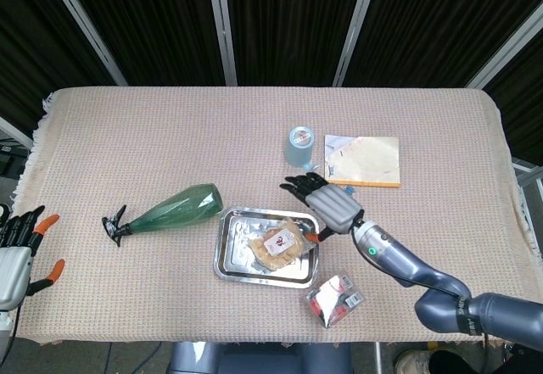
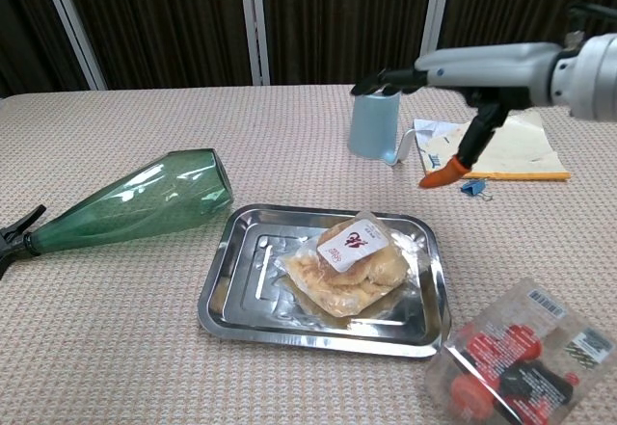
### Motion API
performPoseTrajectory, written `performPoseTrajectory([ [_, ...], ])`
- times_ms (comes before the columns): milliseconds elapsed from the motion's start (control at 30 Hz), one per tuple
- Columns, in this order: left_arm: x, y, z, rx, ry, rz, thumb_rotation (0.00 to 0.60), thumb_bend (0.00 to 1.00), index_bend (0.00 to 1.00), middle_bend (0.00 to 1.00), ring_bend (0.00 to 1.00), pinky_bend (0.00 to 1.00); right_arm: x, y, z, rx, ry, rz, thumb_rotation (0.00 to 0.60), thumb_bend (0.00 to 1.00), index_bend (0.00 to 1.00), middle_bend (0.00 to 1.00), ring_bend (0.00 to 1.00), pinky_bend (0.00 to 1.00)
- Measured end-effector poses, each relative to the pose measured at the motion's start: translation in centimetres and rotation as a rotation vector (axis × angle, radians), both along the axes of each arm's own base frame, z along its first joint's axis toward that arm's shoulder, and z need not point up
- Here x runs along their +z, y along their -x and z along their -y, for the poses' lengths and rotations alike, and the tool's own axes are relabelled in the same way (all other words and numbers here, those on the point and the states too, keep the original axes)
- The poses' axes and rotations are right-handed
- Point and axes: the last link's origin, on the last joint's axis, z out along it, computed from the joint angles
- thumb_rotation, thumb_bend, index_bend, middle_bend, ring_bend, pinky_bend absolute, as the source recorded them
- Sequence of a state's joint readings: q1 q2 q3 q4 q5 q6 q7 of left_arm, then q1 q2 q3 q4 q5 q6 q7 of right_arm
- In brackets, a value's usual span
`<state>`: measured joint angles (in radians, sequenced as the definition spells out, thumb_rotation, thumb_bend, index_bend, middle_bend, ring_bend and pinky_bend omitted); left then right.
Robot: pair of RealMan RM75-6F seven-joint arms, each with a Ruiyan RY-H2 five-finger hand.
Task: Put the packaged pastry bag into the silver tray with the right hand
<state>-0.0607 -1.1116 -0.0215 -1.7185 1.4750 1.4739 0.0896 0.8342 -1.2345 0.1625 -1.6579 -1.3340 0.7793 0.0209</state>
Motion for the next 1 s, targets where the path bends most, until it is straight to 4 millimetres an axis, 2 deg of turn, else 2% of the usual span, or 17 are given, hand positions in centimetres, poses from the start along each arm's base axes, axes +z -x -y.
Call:
performPoseTrajectory([
  [100, 0.0, -0.1, -0.1, -0.004, -0.003, 0.001, 0.6, 0.34, 0.14, 0.0, 0.0, 0.0, 2.1, 1.4, -0.1, -0.022, 0.069, 0.001, 0.6, 0.16, 0.15, 0.06, 0.0, 0.06],
  [167, 0.0, -0.2, -0.1, -0.007, -0.004, 0.001, 0.6, 0.34, 0.14, 0.0, 0.0, 0.0, 3.1, 2.4, -0.3, -0.038, 0.107, -0.004, 0.6, 0.16, 0.17, 0.08, 0.0, 0.07],
  [467, 0.1, -0.6, -0.2, -0.028, -0.021, 0.011, 0.6, 0.33, 0.14, 0.0, 0.0, 0.0, 6.7, 7.5, -2.5, -0.088, 0.303, -0.094, 0.6, 0.15, 0.14, 0.08, 0.0, 0.08],
  [567, 0.1, -0.8, -0.3, -0.039, -0.033, 0.014, 0.6, 0.33, 0.14, 0.0, 0.0, 0.0, 7.8, 9.2, -3.8, -0.095, 0.399, -0.132, 0.6, 0.15, 0.1, 0.06, 0.0, 0.08],
  [733, 0.1, -1.3, -0.4, -0.064, -0.051, 0.019, 0.6, 0.33, 0.13, 0.0, 0.0, 0.0, 9.2, 12.3, -7.4, -0.147, 0.554, -0.182, 0.6, 0.16, 0.04, 0.01, 0.0, 0.07],
  [900, 0.4, -1.5, -0.3, -0.081, -0.083, 0.027, 0.6, 0.33, 0.13, 0.0, 0.0, 0.0, 9.9, 15.3, -11.5, -0.252, 0.632, -0.198, 0.6, 0.15, 0.0, 0.0, 0.0, 0.03],
  [1000, 0.4, -1.6, -0.1, -0.086, -0.095, 0.032, 0.6, 0.33, 0.13, 0.0, 0.0, 0.0, 10.2, 16.4, -13.1, -0.303, 0.656, -0.182, 0.6, 0.15, 0.0, 0.0, 0.0, 0.02],
])
